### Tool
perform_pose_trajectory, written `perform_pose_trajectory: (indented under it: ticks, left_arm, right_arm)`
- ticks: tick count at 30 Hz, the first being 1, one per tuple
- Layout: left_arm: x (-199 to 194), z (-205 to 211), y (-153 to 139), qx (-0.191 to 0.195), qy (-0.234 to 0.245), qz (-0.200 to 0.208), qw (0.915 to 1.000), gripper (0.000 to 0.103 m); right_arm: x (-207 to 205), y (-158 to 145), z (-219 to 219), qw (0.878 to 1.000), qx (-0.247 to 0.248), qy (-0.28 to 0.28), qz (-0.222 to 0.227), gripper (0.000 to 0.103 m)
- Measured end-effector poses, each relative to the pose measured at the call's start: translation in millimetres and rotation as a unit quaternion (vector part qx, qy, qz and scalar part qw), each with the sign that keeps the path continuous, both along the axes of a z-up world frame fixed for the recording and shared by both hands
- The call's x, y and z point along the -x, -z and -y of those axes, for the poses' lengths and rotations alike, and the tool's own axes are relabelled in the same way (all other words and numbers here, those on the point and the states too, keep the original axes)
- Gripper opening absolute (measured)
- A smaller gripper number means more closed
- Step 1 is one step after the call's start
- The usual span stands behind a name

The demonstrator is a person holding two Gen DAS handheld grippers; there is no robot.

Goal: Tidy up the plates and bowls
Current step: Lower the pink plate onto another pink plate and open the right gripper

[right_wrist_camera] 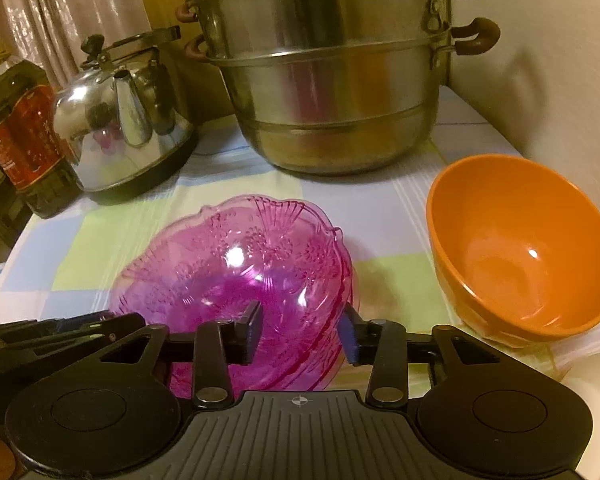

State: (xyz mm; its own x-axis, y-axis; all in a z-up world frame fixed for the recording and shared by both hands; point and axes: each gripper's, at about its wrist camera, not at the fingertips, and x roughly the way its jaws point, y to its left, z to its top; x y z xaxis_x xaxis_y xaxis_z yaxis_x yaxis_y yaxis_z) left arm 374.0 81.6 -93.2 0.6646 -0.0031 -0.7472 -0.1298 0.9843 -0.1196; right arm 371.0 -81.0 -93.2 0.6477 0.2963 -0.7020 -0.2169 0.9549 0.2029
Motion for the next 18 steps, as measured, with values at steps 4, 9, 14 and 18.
perform_pose_trajectory:
  ticks: [4, 9, 14, 18]
  left_arm:
    - [2.2, -5.4, -5.3, 0.006, -0.01, 0.011, 0.9999, 0.025]
    - [3.1, -12.2, -7.2, 0.023, -0.023, 0.013, 0.9994, 0.025]
    - [2.8, -13.7, -6.7, 0.036, -0.025, 0.013, 0.999, 0.025]
    - [2.1, -15.2, -4.1, 0.045, -0.029, 0.01, 0.9985, 0.025]
  right_arm:
    - [-1.0, -2.3, 8.3, 1.0, -0.015, 0.015, 0.003, 0.048]
    - [-0.4, -3.3, 14.4, 0.999, -0.029, 0.02, -0.001, 0.048]
    - [1.3, -6.1, 18.6, 0.999, -0.046, 0.027, -0.003, 0.048]
    - [0.8, -4.7, 17.3, 0.998, -0.049, 0.022, -0.012, 0.048]
